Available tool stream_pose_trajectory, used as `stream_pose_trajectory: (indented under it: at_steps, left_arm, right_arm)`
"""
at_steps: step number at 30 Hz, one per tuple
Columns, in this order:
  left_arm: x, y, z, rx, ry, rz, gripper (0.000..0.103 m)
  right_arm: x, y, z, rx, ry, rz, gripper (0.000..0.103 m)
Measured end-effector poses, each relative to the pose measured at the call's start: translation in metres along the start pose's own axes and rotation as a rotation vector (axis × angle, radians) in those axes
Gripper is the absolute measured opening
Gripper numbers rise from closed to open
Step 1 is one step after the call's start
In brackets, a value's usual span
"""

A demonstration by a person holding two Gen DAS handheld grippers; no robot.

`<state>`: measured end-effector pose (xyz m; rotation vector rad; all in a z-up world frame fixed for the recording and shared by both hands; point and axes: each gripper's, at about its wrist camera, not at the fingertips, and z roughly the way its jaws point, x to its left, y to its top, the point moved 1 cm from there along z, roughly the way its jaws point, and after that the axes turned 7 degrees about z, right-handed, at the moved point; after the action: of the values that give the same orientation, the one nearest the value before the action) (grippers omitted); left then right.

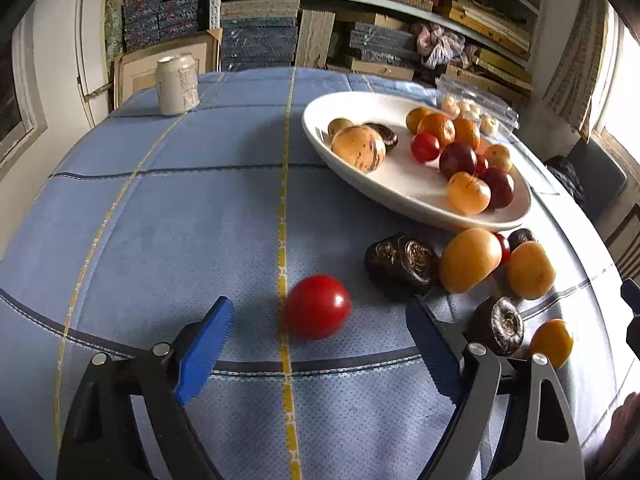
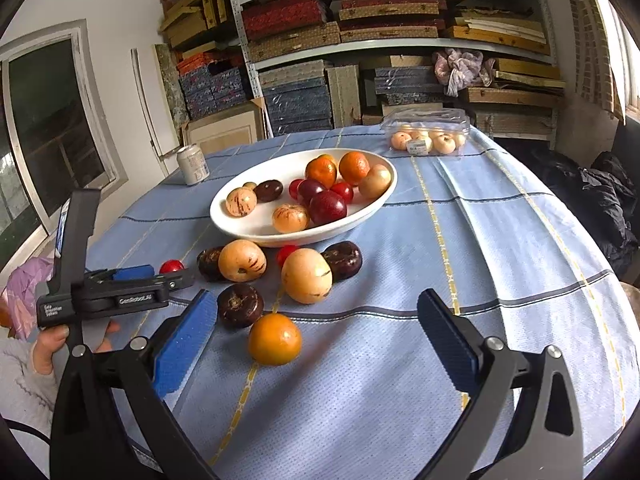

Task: Organize fruits
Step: 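Grasp a red tomato with the left gripper while the right gripper grasps a mandarin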

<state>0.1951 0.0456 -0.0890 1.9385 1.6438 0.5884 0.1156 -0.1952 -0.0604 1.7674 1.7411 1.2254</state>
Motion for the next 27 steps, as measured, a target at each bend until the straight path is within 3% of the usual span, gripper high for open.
stream_pose_trajectory:
  at_steps: [13,19,24,27]
  left_arm:
    - [0.005,0.003,-0.005,-0.027,-0.01,-0.019,0.088]
    - [-0.005,0.004,-0.001,-0.013,-0.057,0.026,0.06]
    - [-0.004,0.003,0.0,-0.016,-0.082,0.013,0.06]
    - [-0.003,0.003,0.002,-0.01,-0.092,0.005,0.054]
  right_arm:
    - [0.015,-0.011,0.015,0.071,-0.009,-0.085,0.098]
    - [0.019,-0.014,0.018,0.086,-0.008,-0.113,0.098]
    - [0.017,-0.014,0.02,0.096,-0.006,-0.106,0.098]
    - [0.016,-0.014,0.021,0.101,-0.008,-0.105,0.098]
